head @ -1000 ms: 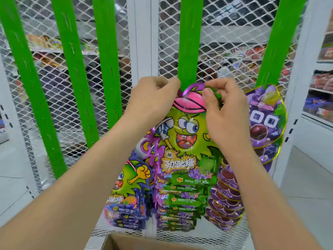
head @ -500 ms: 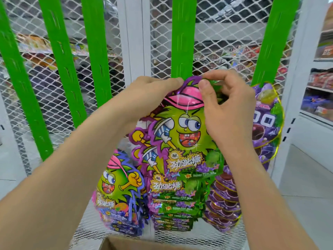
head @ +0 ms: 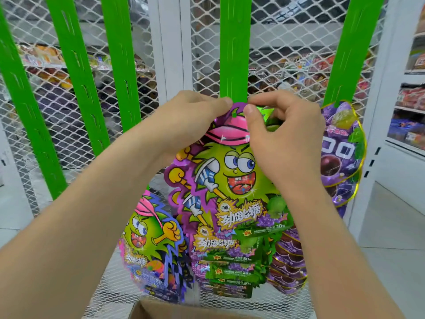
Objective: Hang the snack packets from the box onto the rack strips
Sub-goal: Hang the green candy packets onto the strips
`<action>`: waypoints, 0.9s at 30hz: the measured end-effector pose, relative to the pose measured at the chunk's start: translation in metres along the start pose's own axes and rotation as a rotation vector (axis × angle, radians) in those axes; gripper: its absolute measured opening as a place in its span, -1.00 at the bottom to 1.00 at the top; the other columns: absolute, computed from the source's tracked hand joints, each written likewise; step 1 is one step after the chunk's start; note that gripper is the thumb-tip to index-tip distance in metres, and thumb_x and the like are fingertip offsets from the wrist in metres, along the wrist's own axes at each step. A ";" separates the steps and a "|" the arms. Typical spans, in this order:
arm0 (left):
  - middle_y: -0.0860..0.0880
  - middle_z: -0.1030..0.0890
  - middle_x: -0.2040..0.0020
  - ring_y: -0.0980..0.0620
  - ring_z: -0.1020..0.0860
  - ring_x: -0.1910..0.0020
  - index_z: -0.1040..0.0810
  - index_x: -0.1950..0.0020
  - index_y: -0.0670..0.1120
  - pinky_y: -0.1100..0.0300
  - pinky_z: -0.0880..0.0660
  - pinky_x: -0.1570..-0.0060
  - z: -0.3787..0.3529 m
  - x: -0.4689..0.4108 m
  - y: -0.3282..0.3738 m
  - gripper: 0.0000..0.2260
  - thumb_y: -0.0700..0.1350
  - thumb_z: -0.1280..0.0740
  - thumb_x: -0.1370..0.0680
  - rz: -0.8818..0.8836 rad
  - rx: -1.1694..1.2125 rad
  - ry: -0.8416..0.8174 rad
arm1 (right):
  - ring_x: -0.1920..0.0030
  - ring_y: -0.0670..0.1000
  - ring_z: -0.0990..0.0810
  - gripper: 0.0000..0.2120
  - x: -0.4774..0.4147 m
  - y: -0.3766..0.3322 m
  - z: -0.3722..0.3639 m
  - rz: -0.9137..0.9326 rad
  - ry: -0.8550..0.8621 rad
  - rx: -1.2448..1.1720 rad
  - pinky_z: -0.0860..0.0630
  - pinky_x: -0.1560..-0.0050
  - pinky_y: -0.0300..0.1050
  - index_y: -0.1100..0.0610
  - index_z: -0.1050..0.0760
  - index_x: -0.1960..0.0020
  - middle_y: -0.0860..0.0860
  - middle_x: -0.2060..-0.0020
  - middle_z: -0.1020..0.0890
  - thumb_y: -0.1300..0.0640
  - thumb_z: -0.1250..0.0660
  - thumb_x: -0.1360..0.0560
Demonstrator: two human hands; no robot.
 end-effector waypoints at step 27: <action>-0.33 -0.60 -0.05 -0.33 -0.64 -0.13 -0.45 0.22 -0.17 -0.20 -0.62 -0.04 -0.212 0.202 -0.340 -0.77 -0.17 -0.47 -0.50 0.433 -0.771 -0.958 | 0.38 0.14 -0.21 -0.71 0.219 0.059 -0.022 0.057 -1.804 0.388 -0.25 0.36 -0.04 0.16 -0.31 0.42 0.14 0.48 -0.23 0.22 -0.25 -0.47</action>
Point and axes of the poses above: each hand's wrist, its own x-axis away from the middle knuckle, its own z-axis out of the back of the hand, y = z × x, the point moved 1 cm from there along -x, towards the middle knuckle
